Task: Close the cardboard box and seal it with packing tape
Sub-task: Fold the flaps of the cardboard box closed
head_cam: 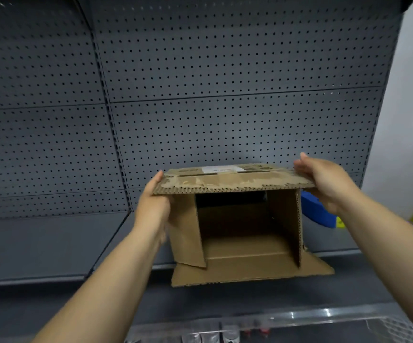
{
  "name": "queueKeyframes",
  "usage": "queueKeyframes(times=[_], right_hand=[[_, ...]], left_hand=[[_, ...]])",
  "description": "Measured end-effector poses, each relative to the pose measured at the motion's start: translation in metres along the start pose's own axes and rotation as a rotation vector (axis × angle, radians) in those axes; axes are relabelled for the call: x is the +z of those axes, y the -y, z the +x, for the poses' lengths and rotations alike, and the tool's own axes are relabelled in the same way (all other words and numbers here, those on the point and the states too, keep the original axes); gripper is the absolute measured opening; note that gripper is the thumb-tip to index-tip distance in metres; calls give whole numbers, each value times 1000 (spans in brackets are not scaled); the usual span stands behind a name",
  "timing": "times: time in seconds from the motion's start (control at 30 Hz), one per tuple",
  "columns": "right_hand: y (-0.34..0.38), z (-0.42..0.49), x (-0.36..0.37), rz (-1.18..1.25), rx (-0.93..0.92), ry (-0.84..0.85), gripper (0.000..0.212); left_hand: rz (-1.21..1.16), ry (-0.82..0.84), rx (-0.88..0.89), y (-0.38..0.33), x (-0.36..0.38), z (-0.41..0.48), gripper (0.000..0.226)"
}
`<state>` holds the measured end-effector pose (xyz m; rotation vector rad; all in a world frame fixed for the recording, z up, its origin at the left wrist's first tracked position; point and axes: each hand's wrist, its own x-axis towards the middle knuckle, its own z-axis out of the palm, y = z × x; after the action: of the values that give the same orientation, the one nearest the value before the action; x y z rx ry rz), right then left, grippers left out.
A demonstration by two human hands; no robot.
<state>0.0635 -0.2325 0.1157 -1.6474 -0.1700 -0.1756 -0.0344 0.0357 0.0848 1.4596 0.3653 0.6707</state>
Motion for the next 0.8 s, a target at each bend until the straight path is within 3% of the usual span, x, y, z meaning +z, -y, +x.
queueKeyframes(times=[0.1, 0.23, 0.37, 0.5, 0.57, 0.63, 0.7, 0.73, 0.8], right_hand=[[-9, -12, -2, 31, 52, -51, 42], [-13, -25, -7, 181, 143, 44, 33], [-31, -24, -16, 197, 46, 153, 40], [-50, -15, -25, -268, -157, 274, 73], [-51, -10, -24, -573, -263, 225, 83], [-53, -5, -21, -826, -386, 167, 87], [-56, -1, -17, -1009, -510, 100, 82], [-58, 1, -16, -1059, -553, 66, 79], [-63, 4, -12, -1090, -594, 15, 74]], left_hand=[[136, 44, 79, 17, -8, 1, 44], [155, 129, 155, 24, -11, -6, 52], [276, 217, 288, 31, -18, -9, 57], [555, 324, 455, 42, -30, -10, 72], [782, 387, 520, 47, -40, -5, 82], [904, 409, 585, 55, -48, 1, 74], [1026, 283, 641, 54, -52, 2, 33], [1066, 188, 652, 53, -50, 0, 28], [1156, 38, 801, 54, -37, -2, 50]])
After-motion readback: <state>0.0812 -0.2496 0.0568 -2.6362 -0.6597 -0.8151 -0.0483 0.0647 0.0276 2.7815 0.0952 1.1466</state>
